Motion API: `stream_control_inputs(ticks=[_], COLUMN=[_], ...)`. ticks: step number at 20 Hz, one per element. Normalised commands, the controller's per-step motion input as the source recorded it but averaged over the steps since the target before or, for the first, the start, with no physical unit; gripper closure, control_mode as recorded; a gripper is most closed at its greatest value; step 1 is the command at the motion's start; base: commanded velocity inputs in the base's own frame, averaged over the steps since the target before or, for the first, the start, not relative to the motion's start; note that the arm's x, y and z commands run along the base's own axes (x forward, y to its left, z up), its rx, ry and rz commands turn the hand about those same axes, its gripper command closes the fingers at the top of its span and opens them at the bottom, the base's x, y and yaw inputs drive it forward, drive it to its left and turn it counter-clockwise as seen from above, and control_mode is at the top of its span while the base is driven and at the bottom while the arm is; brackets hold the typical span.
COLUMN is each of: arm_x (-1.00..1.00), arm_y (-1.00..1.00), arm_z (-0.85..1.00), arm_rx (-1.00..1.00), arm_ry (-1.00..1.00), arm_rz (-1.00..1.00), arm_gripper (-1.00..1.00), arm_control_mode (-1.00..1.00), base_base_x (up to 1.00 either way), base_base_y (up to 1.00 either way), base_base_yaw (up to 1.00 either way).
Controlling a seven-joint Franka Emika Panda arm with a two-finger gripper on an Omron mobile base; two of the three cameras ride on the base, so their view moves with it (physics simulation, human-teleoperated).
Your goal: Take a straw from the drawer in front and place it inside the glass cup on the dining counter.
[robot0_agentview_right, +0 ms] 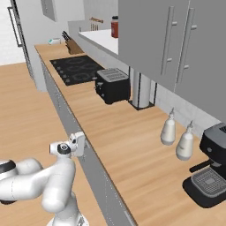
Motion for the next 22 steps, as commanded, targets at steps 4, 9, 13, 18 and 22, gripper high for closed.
stream_control_inputs(ticks=[4, 9, 13, 18, 22], arm_x=[-0.38, -0.65, -0.58, -0.55, -0.56], arm_y=[0.29, 0.74, 1.00, 1.00, 1.00], arm_z=[-0.12, -0.06, 0.00, 0.00, 0.00], arm_rx=[0.00, 0.01, 0.03, 0.03, 0.01], arm_ry=[0.00, 0.01, 0.06, 0.07, 0.06], arm_rz=[0.00, 0.00, 0.00, 0.00, 0.00], arm_gripper=[1.00, 1.00, 1.00, 1.00, 1.00], arm_control_mode=[-1.00, -1.00, -1.00, -1.00, -1.00], base_base_x=[0.00, 0.00, 0.00, 0.00, 0.00], base_base_y=[0.00, 0.00, 0.00, 0.00, 0.00], base_base_yaw=[0.00, 0.00, 0.00, 0.00, 0.00])
